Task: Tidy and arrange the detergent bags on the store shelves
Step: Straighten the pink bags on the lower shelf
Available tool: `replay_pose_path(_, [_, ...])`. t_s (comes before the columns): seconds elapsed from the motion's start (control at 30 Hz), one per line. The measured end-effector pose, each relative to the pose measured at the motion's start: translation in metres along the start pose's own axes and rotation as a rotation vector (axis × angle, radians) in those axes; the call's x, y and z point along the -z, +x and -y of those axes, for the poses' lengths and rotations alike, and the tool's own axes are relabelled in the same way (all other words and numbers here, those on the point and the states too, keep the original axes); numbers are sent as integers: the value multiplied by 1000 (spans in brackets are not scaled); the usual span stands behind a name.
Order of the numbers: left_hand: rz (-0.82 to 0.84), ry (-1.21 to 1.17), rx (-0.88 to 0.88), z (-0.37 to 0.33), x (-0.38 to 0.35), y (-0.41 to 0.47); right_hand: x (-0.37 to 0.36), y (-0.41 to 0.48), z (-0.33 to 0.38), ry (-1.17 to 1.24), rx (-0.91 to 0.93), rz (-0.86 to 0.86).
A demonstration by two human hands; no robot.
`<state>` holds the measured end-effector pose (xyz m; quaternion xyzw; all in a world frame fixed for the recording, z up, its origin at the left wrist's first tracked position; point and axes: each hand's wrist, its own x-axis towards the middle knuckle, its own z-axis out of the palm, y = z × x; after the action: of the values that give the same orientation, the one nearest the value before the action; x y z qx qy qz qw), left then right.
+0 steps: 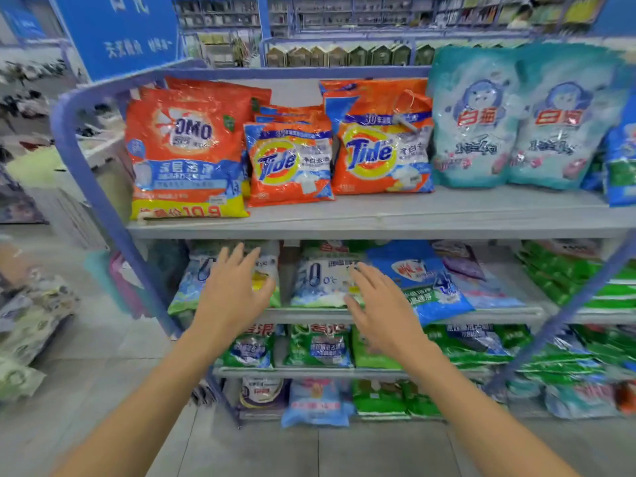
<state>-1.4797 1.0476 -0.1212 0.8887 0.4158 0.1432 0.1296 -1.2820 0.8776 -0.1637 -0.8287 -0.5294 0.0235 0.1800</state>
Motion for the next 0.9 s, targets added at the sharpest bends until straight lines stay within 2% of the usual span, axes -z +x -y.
replay_pose_path(0.23, [139, -48, -147, -119, -69, -33, 28, -74, -88, 0, -202, -7])
replay_pose_path(0.4, [216, -64, -228, -174, -117, -32, 36, -97, -137, 22, -291, -21])
replay_pose_path(0.77, [365, -134, -78, -212, -199, 21, 14, -43, -217, 115, -461, 113])
replay_pose_path(0.9, [377, -185, -11, -215, -228, 45, -6, -10, -239, 204, -505, 92])
